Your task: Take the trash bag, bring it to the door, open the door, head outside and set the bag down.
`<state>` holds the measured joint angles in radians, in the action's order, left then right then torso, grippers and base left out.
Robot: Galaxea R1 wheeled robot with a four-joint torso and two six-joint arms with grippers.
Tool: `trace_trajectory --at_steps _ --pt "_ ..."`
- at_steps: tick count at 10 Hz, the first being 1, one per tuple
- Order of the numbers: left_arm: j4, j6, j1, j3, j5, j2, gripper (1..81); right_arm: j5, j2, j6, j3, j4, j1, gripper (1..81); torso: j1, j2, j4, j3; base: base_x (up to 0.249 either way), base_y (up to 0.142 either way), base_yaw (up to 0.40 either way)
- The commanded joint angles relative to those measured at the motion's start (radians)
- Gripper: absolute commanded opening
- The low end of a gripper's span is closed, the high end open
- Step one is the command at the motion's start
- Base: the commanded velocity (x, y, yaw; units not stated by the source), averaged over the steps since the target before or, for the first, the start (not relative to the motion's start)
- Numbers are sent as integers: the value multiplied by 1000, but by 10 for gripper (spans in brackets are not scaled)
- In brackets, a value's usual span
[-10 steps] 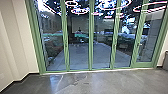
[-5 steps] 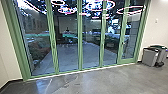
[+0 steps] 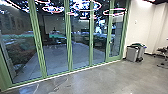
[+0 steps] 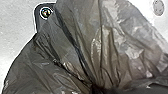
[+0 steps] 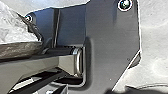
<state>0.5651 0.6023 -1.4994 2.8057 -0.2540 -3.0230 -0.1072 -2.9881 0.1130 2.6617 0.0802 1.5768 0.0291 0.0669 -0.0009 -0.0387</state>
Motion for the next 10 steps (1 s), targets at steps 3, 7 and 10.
trace_trajectory --at_steps 3,7,10 --pt "4 8 60 3 -82 -1 10 -58 -2 -3 0 7 -50 811 0 0 0 0 0 0 -246" --pt "4 8 60 1 -82 1 10 -58 -2 -3 0 7 -50 811 0 0 0 0 0 0 -99" --pt "4 13 60 0 -83 2 10 -58 -2 -3 0 7 -50 811 0 0 0 0 0 0 0"
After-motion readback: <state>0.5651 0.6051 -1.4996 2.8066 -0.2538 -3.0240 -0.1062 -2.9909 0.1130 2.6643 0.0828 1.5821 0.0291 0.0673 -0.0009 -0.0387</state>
